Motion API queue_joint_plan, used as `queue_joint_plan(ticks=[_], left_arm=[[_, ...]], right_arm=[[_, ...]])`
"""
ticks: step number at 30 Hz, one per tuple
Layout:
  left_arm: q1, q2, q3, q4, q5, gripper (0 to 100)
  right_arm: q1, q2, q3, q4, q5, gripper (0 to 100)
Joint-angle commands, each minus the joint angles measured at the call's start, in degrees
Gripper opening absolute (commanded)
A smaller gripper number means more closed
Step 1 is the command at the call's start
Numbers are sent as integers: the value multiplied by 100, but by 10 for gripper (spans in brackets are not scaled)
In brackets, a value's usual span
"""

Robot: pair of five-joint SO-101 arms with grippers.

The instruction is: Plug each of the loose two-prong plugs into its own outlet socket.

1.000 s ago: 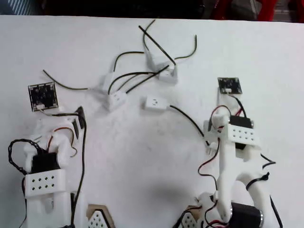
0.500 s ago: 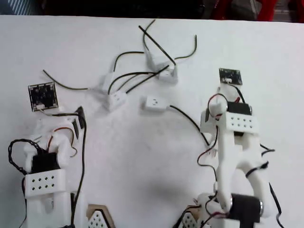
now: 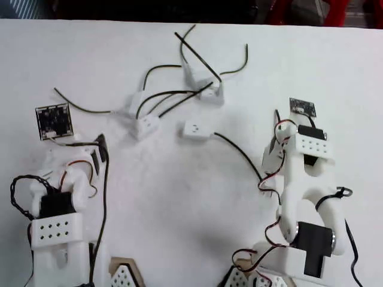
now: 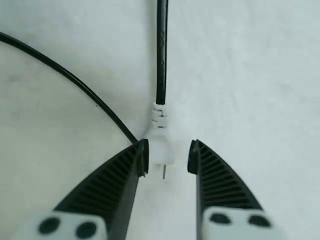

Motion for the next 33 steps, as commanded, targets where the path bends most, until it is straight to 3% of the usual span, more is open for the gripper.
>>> queue_joint_plan(ticks=[1, 14, 22, 33], left_arm=[[57, -154, -53, -141, -70, 216], [57, -154, -53, -141, -70, 216], [57, -154, -53, -141, -70, 216], [57, -154, -53, -141, -70, 216]], right_arm=[[57, -22, 53, -171, 26, 133], [242, 31, 448, -321, 35, 131], [-40, 980, 422, -637, 185, 131], [-338, 1059, 413, -602, 149, 114]])
